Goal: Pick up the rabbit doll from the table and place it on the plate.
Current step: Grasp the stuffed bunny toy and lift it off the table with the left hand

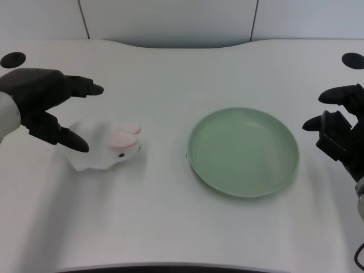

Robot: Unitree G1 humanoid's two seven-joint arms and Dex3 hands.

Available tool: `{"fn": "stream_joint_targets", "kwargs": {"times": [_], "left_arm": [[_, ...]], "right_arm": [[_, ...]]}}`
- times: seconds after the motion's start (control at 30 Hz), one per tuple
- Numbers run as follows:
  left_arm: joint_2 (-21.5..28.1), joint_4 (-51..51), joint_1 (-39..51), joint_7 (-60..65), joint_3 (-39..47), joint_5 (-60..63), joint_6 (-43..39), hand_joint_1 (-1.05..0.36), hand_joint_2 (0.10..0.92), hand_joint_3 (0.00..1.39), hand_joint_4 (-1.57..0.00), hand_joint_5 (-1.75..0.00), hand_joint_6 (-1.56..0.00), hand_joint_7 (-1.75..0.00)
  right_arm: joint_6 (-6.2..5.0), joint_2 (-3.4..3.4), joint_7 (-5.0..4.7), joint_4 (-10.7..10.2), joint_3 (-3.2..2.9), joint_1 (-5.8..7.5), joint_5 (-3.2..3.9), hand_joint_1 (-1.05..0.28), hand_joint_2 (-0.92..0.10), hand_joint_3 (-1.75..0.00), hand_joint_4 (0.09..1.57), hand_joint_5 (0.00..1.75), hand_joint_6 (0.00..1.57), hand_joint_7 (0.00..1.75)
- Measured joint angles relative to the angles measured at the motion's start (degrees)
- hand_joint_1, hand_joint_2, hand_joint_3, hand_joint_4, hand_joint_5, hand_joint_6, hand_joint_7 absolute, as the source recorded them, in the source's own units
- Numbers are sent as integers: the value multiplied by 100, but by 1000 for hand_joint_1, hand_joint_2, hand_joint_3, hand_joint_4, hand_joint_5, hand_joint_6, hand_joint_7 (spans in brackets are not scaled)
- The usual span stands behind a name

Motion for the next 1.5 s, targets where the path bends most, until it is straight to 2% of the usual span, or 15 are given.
{"fn": "stream_joint_targets", "kwargs": {"times": [0.03, 0.1, 0.3, 0.47, 0.67, 0.8, 0.9, 1.0, 1.17, 1.3, 1.43, 1.5], "left_arm": [[-102, 202, -133, 72, -79, 84, -7, -1008, 917, 17, -201, -298, -312, 0], [-316, 631, -393, 203, -254, 199, 0, -1018, 910, 9, -198, -307, -314, -2], [-647, 1354, -680, 413, -542, 340, -125, -1039, 903, 2, -153, -306, -271, -1], [-943, 2642, -1238, 592, -965, 616, -175, -1048, 896, 1, -88, -308, -202, -1], [-1282, 3799, -1615, 853, -1255, 711, -300, -1048, 864, 0, -69, -331, -202, -3], [-1410, 4295, -1768, 1062, -1480, 866, -347, -1048, 851, 0, -51, -347, -203, -4], [-1500, 4548, -1796, 1281, -1625, 987, -360, -1048, 843, 0, -44, -356, -207, -5], [-1594, 4746, -1809, 1634, -1798, 1132, -390, -1048, 850, 3, -8, -330, -174, 0], [-1763, 5008, -1823, 2281, -2186, 1510, -341, -891, 821, 5, 1, -163, -91, -3], [-1852, 5180, -1842, 2696, -2421, 1718, -236, -836, 796, 6, 1, -132, -80, -1], [-1920, 5300, -1844, 3005, -2510, 1772, -151, -808, 791, 3, -28, -154, -110, -16], [-1963, 5358, -1843, 3200, -2526, 1777, -136, -760, 779, 2, -44, -281, -173, -34]], "right_arm": [[38, -4, -4, -22, -26, 8, 30, 2, -824, -1067, 304, 1746, -1, 1746], [132, -1, 0, -94, -26, 20, 95, -11, -819, -1063, 297, 1746, -1, 1746], [132, -19, 13, -136, -32, 37, 103, -10, -822, -1063, 284, 1746, -1, 1746], [129, -21, 38, -137, -30, 43, 113, 7, -822, -1059, 295, 1746, -1, 1746], [128, -17, 32, -157, -28, 65, 115, -28, -812, -1055, 305, 1746, -1, 1746], [149, -10, -24, -259, -19, 108, 112, -30, -824, -1041, 241, 1746, -1, 1746], [252, -10, -112, -395, -2, 140, 102, -21, -825, -1034, 232, 1746, -1, 1746], [287, -1, -143, -444, 13, 143, 108, -15, -846, -1035, 237, 1746, -1, 1746], [349, 7, -192, -542, 39, 172, 104, -44, -848, -1008, 224, 1746, -1, 1746], [372, 7, -200, -641, 66, 218, 103, -31, -865, -1004, 226, 1746, -1, 1746], [392, 8, -191, -663, 65, 291, 117, -29, -867, -1009, 232, 1746, -1, 1746], [392, 12, -189, -663, 65, 305, 126, -32, -867, -1012, 229, 1746, -1, 1746]]}}
